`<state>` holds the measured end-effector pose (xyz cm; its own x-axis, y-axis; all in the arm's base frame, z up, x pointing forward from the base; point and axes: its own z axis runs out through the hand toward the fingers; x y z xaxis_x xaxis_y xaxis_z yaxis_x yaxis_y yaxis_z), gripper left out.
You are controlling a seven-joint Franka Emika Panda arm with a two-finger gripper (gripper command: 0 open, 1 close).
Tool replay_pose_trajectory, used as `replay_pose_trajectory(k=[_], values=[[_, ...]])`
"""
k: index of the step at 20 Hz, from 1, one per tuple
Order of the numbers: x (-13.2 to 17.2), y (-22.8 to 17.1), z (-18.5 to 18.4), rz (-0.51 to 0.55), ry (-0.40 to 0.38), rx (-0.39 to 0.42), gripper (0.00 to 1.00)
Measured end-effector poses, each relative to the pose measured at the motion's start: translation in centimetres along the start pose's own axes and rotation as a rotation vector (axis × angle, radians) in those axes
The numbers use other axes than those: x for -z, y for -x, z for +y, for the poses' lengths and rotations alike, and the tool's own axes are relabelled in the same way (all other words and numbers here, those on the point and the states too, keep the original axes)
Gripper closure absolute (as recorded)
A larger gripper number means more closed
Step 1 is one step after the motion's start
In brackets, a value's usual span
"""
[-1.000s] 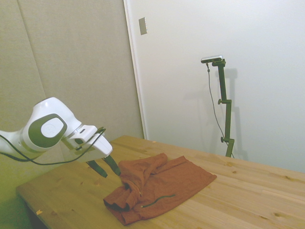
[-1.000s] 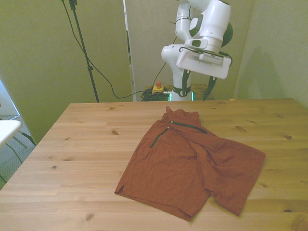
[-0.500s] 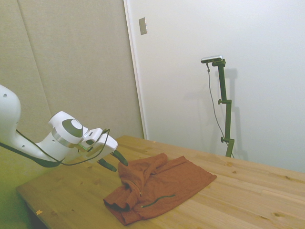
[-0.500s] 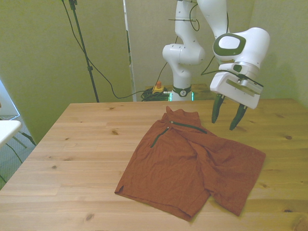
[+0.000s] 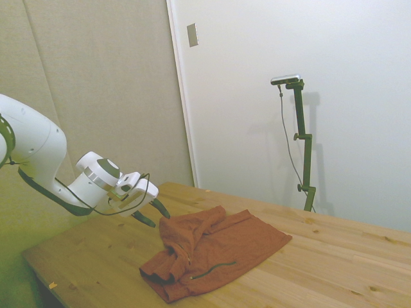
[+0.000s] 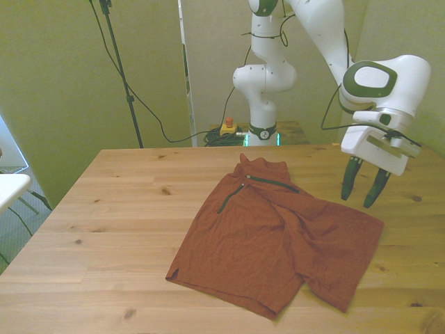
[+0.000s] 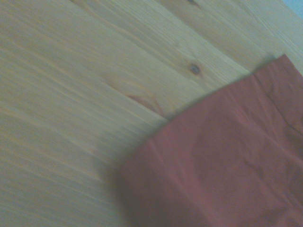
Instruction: Fold the shorts
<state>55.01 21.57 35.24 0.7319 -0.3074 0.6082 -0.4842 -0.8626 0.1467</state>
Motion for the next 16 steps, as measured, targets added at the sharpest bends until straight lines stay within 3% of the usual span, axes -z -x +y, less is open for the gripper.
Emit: replay_pose_trajectory(k=[7,16], values=[[-0.2,0.8,-3.4,0.007,0.069,0.023,0.0],[-1.7,-0.2,-3.5,-0.01,0.103,0.015,0.0]])
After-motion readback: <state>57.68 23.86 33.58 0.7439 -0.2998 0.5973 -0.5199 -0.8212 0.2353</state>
